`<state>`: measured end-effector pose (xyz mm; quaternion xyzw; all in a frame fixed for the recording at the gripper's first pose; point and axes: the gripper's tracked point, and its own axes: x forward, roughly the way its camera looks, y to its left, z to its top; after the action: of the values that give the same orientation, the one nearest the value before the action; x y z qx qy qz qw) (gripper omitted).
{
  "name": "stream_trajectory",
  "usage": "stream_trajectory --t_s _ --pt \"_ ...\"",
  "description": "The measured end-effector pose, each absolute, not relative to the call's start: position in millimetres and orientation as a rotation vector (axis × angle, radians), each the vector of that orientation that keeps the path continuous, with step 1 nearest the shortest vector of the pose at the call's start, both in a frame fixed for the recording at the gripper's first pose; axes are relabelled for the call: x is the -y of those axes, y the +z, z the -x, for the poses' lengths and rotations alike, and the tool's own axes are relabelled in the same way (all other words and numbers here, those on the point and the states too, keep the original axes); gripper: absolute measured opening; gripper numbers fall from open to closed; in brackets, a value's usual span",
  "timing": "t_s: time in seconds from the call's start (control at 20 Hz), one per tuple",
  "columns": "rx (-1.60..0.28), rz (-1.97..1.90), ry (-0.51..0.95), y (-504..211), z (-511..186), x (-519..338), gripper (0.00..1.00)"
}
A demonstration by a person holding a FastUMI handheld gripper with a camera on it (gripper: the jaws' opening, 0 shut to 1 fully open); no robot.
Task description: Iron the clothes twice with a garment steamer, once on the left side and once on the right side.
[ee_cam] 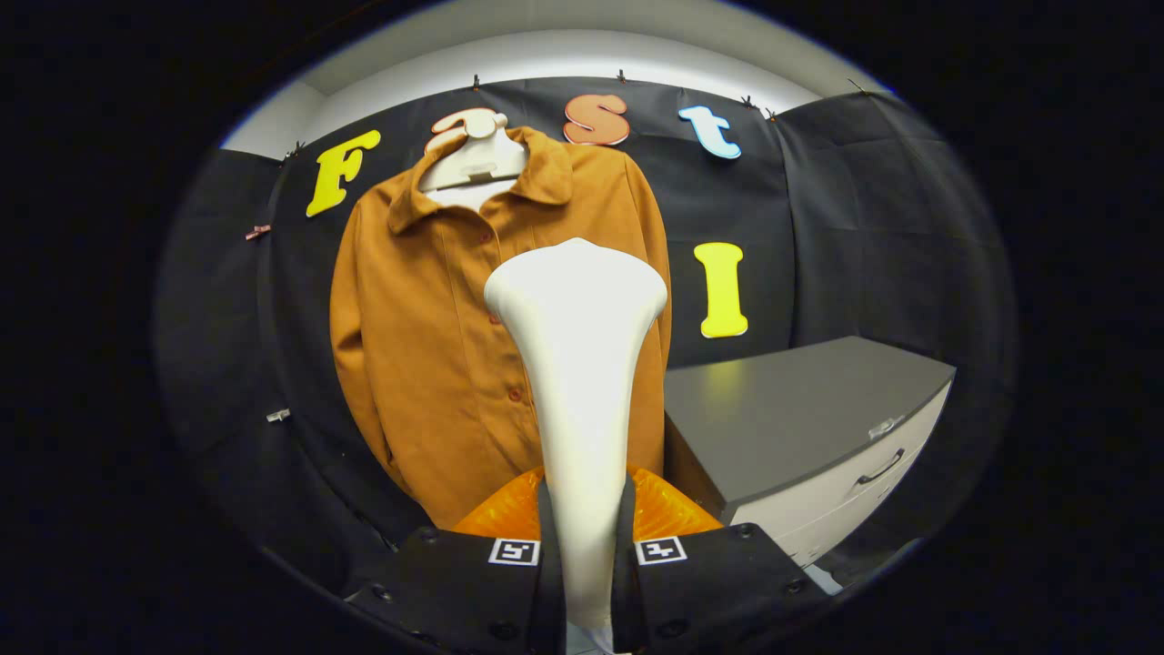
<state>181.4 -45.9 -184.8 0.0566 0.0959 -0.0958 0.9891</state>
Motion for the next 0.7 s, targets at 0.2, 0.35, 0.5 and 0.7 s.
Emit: stream_trajectory --t_s 0.2,0.35,0.5,0.7 --pt "-0.185 -0.106 -0.142 -143.4 -210.6 8.0 0.23" --pt "-0.182 -0.109 -0.116 -130.9 -236.7 -24.4 0.23" --pt "-0.172 -0.098 -0.108 -126.8 -261.4 -53.3 0.23" --pt "-0.198 -0.071 -0.099 -146.7 -292.3 -82.9 0.23"
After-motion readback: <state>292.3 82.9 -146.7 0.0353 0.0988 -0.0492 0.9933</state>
